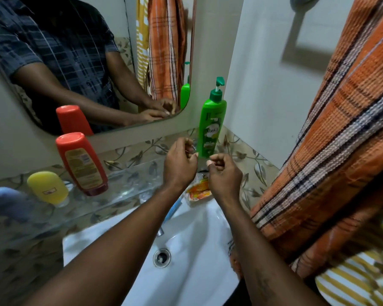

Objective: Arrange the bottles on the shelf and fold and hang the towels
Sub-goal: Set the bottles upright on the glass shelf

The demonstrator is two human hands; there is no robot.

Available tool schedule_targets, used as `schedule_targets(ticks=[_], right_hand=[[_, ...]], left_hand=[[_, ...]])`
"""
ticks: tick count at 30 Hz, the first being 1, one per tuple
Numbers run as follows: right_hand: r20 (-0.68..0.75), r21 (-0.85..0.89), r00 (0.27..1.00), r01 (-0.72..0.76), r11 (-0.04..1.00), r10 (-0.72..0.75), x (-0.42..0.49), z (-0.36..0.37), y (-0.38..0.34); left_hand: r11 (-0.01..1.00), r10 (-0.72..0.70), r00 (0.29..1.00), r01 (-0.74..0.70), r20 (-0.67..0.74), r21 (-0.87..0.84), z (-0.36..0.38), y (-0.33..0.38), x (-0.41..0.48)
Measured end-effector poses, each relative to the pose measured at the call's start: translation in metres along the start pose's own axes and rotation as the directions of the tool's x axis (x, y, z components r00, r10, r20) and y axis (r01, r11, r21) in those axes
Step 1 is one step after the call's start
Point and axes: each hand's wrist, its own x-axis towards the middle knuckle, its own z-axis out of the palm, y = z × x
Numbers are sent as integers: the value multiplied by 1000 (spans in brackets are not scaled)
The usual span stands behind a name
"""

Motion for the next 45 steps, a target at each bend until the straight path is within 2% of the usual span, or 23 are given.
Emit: schedule_targets(ticks=[4,8,11,14,16,18,20,21,23,26,30,33,36,38,42,45], right_hand=[[139,-20,988,-58,998,60,-32,8,19],[208,-58,967,-138,989,147,-56,11,32],[308,-109,925,-200,974,224,-72,14,44],[407,-158,855,-282,947,322,-87,23,63],[447,-204,794,-357,911,411,-95,28,68],[468,-220,717,-472,854,517,-98,35,70],[488,-209,627,-591,779,607,-98,46,74],[495,-198,585,-644,739,642,-99,53,77],[499,-172,519,-726,666,694,-100,67,81],[498,-205,485,-740,640,719,-99,87,94],[542,-240,471,-707,665,696,-91,100,105],[556,-134,414,-811,570,720,-87,103,105],[553,-106,378,-852,513,742,-81,99,110],[559,-102,380,-851,516,737,-77,93,108],[576,-104,458,-780,617,677,-70,78,99],[603,-125,485,-727,676,634,-71,65,89]], left_hand=[[994,108,982,-107,156,-18,-15,-17,-35],[991,100,965,-117,241,59,-27,-47,-75],[984,77,951,-121,300,132,-26,-63,-101],[952,-63,933,-50,354,302,-22,-87,-117],[892,-128,912,-66,389,448,-22,-100,-125],[802,-102,877,-206,469,560,-20,-107,-128],[710,-61,807,-378,587,594,-12,-111,-128],[670,-74,785,-417,615,614,-5,-115,-128],[636,-161,813,-348,559,689,10,-124,-123],[607,-317,842,-173,437,775,32,-137,-114],[622,-459,794,-33,399,782,52,-151,-92],[649,-523,760,63,385,758,62,-151,-77],[656,-573,735,146,363,740,67,-142,-72],[658,-598,722,195,348,727,66,-132,-75],[683,-576,757,238,309,690,54,-106,-87],[717,-566,768,278,300,640,38,-87,-97]])
